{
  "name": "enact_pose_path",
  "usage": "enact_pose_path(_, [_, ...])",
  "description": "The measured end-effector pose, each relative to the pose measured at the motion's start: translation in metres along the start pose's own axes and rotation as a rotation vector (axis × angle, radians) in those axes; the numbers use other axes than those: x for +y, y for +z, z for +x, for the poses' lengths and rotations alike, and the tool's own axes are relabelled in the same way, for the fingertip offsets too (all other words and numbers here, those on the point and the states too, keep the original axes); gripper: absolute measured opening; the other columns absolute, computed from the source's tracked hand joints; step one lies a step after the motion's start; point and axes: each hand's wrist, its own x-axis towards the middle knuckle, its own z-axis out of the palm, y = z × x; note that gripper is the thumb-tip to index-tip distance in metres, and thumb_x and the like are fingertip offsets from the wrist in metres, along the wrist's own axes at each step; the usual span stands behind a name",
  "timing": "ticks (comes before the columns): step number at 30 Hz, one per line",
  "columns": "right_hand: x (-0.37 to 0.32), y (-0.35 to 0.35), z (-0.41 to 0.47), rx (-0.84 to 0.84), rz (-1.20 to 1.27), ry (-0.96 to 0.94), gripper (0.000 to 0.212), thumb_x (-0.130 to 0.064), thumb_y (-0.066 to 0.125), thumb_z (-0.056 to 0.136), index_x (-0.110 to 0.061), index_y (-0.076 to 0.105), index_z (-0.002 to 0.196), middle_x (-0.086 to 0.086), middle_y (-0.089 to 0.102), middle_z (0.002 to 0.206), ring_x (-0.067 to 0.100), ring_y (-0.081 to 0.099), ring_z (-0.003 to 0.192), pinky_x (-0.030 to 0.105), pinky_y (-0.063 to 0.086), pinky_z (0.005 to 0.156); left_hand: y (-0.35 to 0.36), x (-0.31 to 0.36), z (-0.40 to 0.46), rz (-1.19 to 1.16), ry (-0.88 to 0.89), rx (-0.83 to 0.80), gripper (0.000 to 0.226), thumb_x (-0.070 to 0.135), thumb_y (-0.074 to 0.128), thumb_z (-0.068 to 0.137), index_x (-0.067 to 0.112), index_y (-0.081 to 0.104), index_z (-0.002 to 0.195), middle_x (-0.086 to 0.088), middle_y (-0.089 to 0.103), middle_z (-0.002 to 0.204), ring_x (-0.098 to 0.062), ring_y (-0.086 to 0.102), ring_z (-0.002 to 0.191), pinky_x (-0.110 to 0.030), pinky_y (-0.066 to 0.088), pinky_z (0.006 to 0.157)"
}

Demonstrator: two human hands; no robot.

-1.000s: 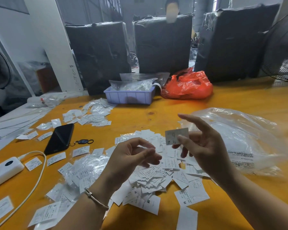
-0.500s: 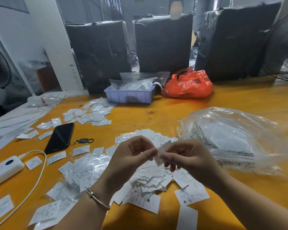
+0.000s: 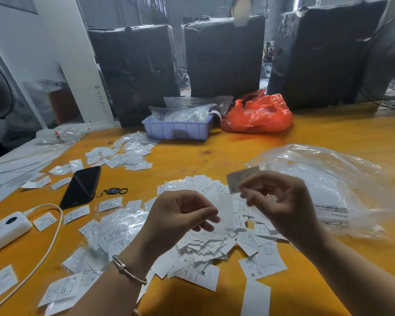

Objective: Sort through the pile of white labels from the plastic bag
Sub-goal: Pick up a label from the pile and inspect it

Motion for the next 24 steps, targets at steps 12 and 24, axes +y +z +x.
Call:
enact_pose_path(12, [-0.017,0.004,-0.004,0.000,-0.208,-0.315,0.046,-0.002,0.062,0.085,-0.017,0.046,0.125,0.006,0.067,0.076,0.019,0.060,0.061,0.024,0.050,0.055,0.001,0.000,-0.002,0.084,0.117,0.016,0.014,0.019,0.075,0.079,0.007,0.075,0.087,-0.002,0.077,0.078,-0.018,0.074,0.068,-0.023,0.059,0.063])
enact_pose_path(24, [-0.008,0.001,-0.001,-0.123,-0.197,-0.197,0.037,-0.007,0.063,0.083,-0.015,0.054,0.118,-0.002,0.070,0.079,0.022,0.061,0.062,0.024,0.049,0.054,0.001,0.003,-0.003,0.057,0.116,-0.071,0.016,0.021,0.074,0.080,0.008,0.075,0.089,-0.004,0.077,0.080,-0.017,0.074,0.067,-0.018,0.055,0.060])
